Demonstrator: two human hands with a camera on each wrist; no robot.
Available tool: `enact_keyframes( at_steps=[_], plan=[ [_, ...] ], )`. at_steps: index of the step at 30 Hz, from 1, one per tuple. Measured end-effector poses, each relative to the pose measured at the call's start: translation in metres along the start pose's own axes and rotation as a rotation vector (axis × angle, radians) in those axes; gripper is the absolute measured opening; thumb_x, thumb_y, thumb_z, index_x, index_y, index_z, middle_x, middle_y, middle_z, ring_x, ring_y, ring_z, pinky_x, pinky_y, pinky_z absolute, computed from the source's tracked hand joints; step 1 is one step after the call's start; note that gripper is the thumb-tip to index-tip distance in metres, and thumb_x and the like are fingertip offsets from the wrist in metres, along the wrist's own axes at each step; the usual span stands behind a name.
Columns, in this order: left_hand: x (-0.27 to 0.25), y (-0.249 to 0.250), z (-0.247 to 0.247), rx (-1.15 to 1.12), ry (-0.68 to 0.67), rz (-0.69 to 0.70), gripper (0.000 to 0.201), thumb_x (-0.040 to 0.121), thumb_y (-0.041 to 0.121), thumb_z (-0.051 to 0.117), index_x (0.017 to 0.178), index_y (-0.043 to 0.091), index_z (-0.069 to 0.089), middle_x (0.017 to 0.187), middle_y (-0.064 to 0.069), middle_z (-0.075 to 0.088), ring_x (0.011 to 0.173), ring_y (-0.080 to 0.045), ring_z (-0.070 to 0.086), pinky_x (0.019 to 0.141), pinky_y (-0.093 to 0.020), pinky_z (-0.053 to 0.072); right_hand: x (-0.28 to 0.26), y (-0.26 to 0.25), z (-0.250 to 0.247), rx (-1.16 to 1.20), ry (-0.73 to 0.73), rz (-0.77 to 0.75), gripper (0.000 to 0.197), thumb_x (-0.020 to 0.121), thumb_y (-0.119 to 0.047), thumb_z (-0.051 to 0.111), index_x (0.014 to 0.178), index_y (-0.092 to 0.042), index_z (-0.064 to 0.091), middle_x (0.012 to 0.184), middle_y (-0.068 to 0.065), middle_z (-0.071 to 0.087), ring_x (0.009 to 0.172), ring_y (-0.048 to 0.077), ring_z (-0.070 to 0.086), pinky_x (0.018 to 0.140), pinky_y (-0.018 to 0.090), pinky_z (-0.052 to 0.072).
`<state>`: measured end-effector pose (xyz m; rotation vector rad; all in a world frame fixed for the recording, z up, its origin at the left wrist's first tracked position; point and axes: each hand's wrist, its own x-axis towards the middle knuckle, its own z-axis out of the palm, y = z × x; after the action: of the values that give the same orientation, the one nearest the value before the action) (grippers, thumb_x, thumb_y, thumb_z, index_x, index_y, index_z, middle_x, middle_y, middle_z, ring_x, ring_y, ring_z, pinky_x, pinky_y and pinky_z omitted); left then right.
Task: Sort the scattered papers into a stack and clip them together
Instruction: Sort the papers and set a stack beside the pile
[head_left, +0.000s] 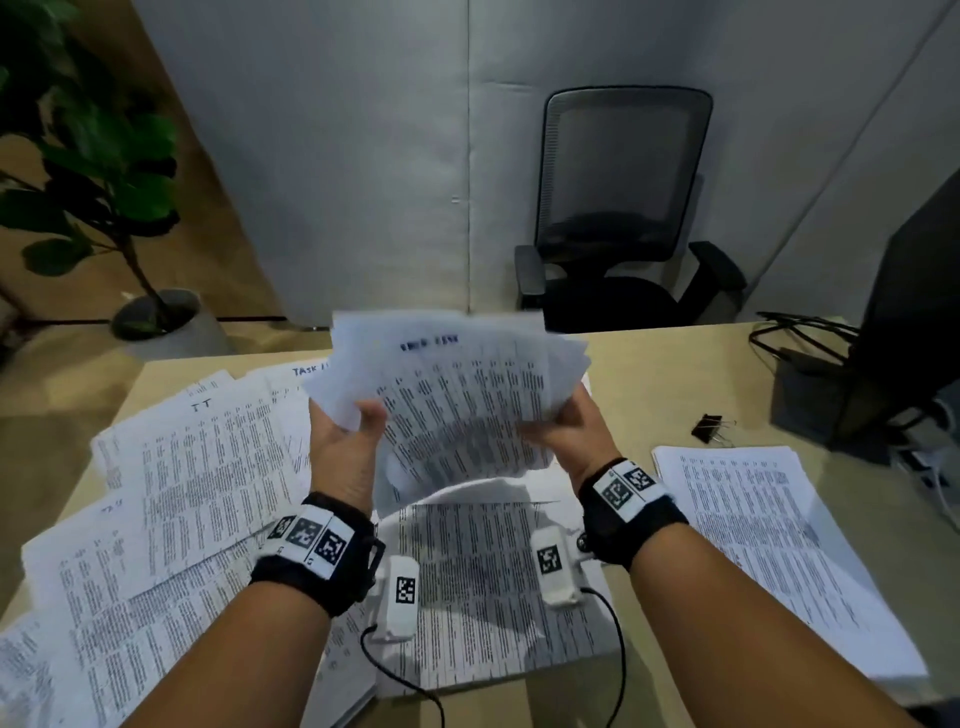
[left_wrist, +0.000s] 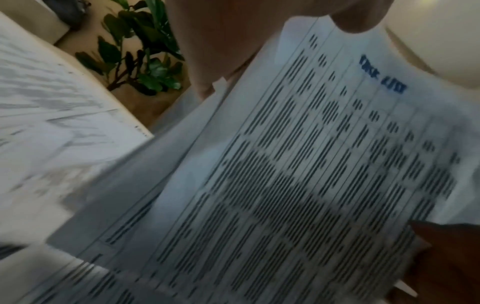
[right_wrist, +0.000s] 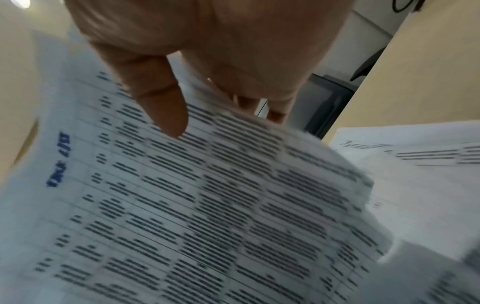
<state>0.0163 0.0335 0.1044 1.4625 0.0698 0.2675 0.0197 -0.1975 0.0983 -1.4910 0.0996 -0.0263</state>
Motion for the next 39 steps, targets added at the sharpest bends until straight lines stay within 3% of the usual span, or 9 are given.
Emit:
enact_keyframes(
  at_steps=[4,6,9,13,19,29,32,35,39],
  plan=[
    [-0.01,-0.008,0.002,-0.012,0.02,-0.143,0.042,0.082,0.012,0.072,0.113,0.015,0.044,0.103,-0.004,0.06,0.092,-0.011,0.064,0.085,-0.042,0.056,-0.011,0.01,0.002,-0.064,0.015,0.044,0.055,0.079,0.013,0.063,0.117,-0.023,0.046,0.112,0.008,0.061,0.106,0.02,0.059,0.082,0.032,0.054],
    [-0.009,-0.004,0.007,-0.044,0.036,-0.135,0.036,0.087,-0.004,0.059,0.114,0.014,0.044,0.102,-0.007,0.06,0.095,-0.022,0.062,0.076,-0.04,0.056,-0.01,0.005,0.007,-0.089,0.069,0.012,0.049,0.081,0.014,0.058,0.113,-0.023,0.049,0.108,0.008,0.061,0.102,0.02,0.059,0.086,0.037,0.054],
    [-0.002,0.007,0.016,-0.109,0.082,-0.105,0.032,0.088,-0.006,0.048,0.111,0.016,0.048,0.096,-0.003,0.06,0.084,-0.018,0.061,0.063,-0.03,0.053,-0.006,-0.007,0.008,-0.01,0.116,-0.022,0.054,0.078,0.019,0.054,0.112,-0.022,0.05,0.103,0.007,0.06,0.097,0.017,0.059,0.081,0.037,0.055],
    [-0.007,0.004,0.017,-0.045,0.075,-0.136,0.031,0.087,-0.006,0.044,0.107,0.016,0.05,0.093,0.0,0.058,0.082,-0.013,0.058,0.065,-0.028,0.047,-0.011,-0.003,0.003,-0.034,0.083,0.034,0.057,0.078,0.021,0.049,0.116,-0.02,0.042,0.098,0.003,0.059,0.093,0.016,0.06,0.08,0.04,0.054],
    [-0.016,-0.049,0.006,0.289,-0.067,-0.267,0.035,0.085,0.007,0.05,0.116,0.021,0.053,0.112,-0.005,0.064,0.105,-0.024,0.061,0.087,-0.051,0.054,-0.016,0.041,0.0,-0.456,0.046,0.118,0.029,0.09,-0.002,0.052,0.117,-0.012,0.048,0.108,0.015,0.062,0.1,0.033,0.061,0.086,0.051,0.053],
    [-0.025,-0.04,0.037,0.381,-0.083,-0.225,0.027,0.099,0.006,0.041,0.123,0.018,0.042,0.097,-0.002,0.059,0.07,-0.015,0.053,0.061,-0.028,0.046,-0.013,0.044,-0.037,-0.542,0.28,0.076,0.011,0.088,-0.016,0.059,0.086,-0.014,0.048,0.073,-0.003,0.053,0.071,0.021,0.052,0.064,0.027,0.044],
    [-0.034,-0.051,0.056,0.489,-0.178,-0.281,0.04,0.1,0.009,0.038,0.137,0.024,0.036,0.115,-0.006,0.061,0.085,-0.021,0.06,0.073,-0.033,0.05,-0.016,0.051,-0.061,-0.589,0.319,0.167,0.015,0.091,-0.016,0.054,0.105,-0.013,0.051,0.087,0.001,0.057,0.083,0.023,0.056,0.072,0.025,0.042],
    [-0.049,-0.062,0.087,0.531,-0.253,-0.363,0.058,0.1,0.007,0.04,0.149,0.03,0.02,0.146,-0.008,0.043,0.132,-0.026,0.045,0.105,-0.036,0.039,-0.027,0.059,-0.096,-0.672,0.34,0.291,0.033,0.094,-0.016,0.051,0.125,-0.008,0.046,0.095,0.007,0.052,0.087,0.024,0.052,0.075,0.026,0.04],
    [-0.069,-0.072,0.129,0.593,-0.396,-0.442,0.066,0.099,0.01,0.046,0.154,0.026,0.013,0.15,-0.012,0.038,0.138,-0.026,0.039,0.107,-0.037,0.037,-0.045,0.07,-0.146,-0.699,0.382,0.413,0.039,0.096,-0.012,0.046,0.134,-0.006,0.043,0.112,0.014,0.054,0.092,0.025,0.052,0.075,0.024,0.035]
  ],
)
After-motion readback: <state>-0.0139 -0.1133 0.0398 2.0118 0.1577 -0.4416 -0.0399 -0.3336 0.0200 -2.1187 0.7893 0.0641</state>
